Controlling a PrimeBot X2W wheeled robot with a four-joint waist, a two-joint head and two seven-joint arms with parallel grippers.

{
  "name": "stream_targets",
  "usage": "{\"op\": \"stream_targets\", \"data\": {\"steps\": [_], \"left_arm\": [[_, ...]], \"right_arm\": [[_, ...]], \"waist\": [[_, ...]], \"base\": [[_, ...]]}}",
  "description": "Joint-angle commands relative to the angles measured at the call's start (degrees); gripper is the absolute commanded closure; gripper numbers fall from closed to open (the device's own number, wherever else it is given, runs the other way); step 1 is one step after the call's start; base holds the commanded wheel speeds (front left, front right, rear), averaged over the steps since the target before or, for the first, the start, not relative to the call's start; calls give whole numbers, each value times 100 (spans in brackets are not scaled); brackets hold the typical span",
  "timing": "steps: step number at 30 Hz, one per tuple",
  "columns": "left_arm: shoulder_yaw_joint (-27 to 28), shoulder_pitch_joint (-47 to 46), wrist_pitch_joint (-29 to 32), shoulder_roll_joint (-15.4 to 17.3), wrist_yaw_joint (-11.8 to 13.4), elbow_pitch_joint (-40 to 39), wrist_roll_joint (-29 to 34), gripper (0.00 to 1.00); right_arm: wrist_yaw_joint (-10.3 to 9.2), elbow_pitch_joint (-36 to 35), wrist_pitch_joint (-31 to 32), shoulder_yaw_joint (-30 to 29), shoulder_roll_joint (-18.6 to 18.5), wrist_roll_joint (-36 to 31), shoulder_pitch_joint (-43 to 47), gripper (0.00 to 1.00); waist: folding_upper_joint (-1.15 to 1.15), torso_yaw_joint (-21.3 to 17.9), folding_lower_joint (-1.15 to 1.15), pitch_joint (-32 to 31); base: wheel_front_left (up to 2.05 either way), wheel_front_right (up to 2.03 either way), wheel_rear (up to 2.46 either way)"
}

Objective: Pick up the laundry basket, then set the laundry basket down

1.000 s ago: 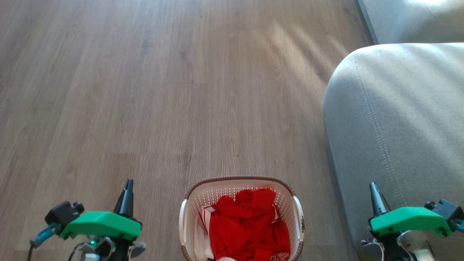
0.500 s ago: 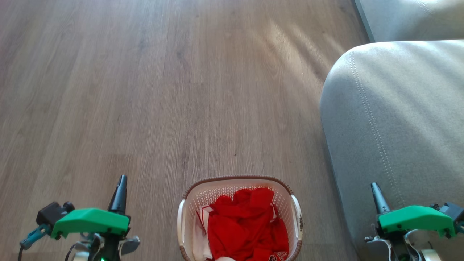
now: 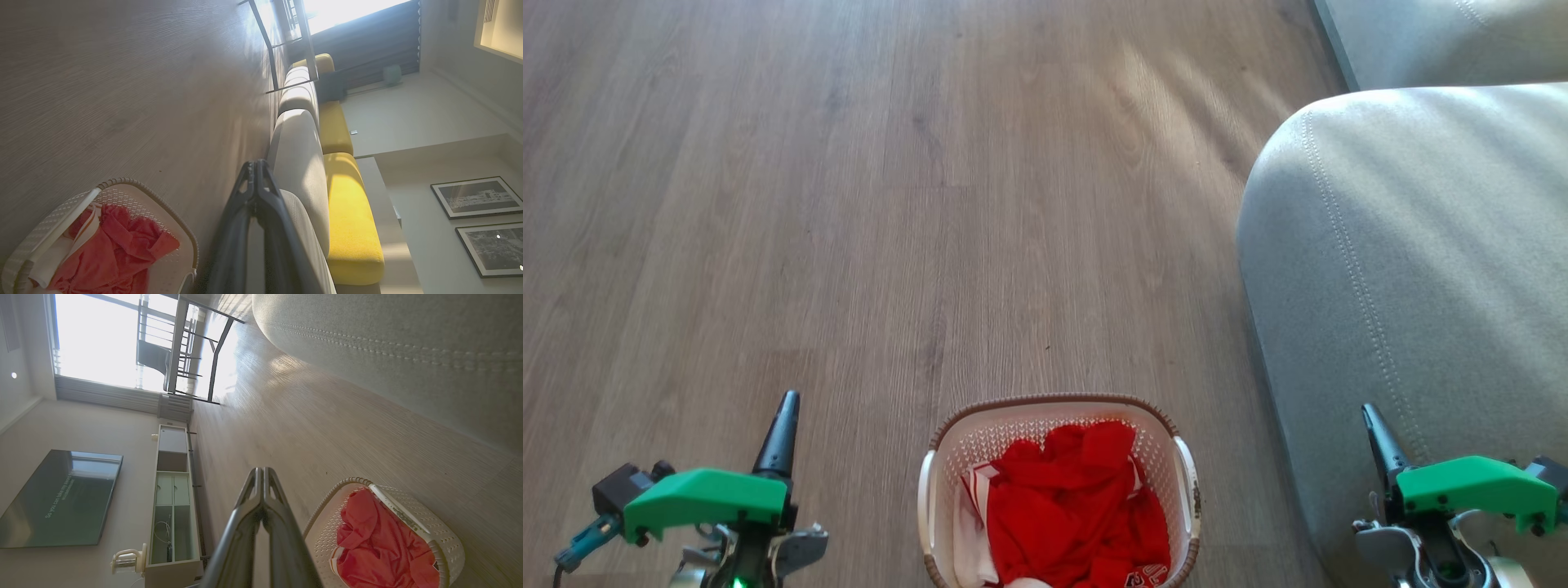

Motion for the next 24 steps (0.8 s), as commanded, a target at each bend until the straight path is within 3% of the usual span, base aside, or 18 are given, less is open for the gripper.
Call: {"op": "stream_targets", "data": {"steps": [1,24], "left_arm": [[199,-364,49,56,-52,-226,-147,100],[560,-440,429,47,-122,-263,-1497,100]], "right_arm": [[30,-174,43,48,-117,150,-335,100],[37,-161,414,-174,-114,1360,-462,100]], "waist": [[0,-6,0,2],[0,-118,0,26]], "base": [[0,0,0],[0,0,0]]}}
